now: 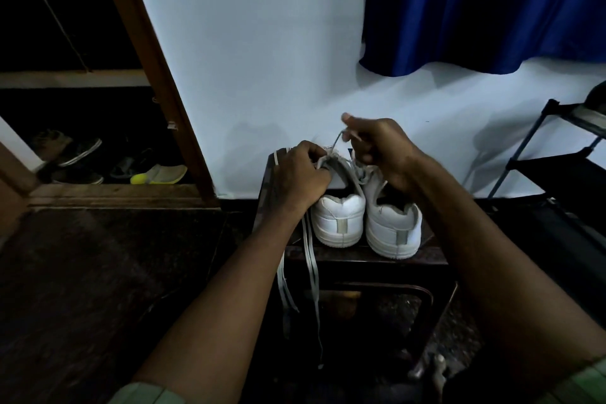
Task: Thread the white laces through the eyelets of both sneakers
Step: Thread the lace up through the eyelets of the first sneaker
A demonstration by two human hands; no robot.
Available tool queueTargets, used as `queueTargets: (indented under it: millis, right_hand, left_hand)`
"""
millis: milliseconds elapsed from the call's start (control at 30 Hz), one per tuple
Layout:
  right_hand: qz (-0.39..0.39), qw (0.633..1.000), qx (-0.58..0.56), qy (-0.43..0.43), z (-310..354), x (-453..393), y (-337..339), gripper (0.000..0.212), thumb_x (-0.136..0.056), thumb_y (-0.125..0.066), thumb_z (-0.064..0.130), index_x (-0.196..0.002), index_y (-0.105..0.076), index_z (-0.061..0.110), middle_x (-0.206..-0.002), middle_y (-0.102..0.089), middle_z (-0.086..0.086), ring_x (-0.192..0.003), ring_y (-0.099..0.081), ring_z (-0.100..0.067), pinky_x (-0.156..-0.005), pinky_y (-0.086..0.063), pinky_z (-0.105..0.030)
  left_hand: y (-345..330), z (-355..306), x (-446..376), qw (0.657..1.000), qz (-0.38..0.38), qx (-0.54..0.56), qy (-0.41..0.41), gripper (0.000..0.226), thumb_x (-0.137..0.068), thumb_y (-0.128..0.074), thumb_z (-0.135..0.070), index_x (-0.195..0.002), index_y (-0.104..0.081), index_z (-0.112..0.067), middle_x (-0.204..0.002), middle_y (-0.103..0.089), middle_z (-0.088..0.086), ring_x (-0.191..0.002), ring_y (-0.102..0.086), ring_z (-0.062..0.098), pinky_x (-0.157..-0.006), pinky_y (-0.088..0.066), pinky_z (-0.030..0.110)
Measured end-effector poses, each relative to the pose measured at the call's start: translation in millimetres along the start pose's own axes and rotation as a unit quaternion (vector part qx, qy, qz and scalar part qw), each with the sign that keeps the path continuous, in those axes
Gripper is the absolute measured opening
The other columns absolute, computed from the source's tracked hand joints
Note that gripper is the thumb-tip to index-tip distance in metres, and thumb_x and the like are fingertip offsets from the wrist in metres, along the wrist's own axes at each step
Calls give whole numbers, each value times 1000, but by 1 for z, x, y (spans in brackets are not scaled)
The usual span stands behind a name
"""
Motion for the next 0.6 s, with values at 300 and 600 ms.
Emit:
queueTargets:
  millis: [300,600]
  right_hand:
    - [115,990,-67,37,21,10,-15,25,-97,-61,27,-78,-64,10,-65,-32,0,-62,-19,-17,-58,-18,-31]
    - [118,985,-22,121,36,18,-11,13,-97,-56,9,-91,-67,9,-87,-63,-4,-65,-44,-13,-60,-37,-26]
  left_hand:
    - [1,1,1,1000,-7,1,0,26,-76,-70,-20,-99,-69,-33,-103,-75,-9,-103,-67,24,-85,-52,34]
    - [-2,5,-2,1000,-11,-8,6,22,-75,-67,-25,-94,-64,-36,-101,-73,-8,-109,-63,28,-88,-49,37]
Point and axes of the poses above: each hand's wrist, its own x-axis away from the middle knuckle, its own y-axis out of the back of the hand, z = x × y, the point moved 8 cm from there along -x, towards the middle knuckle
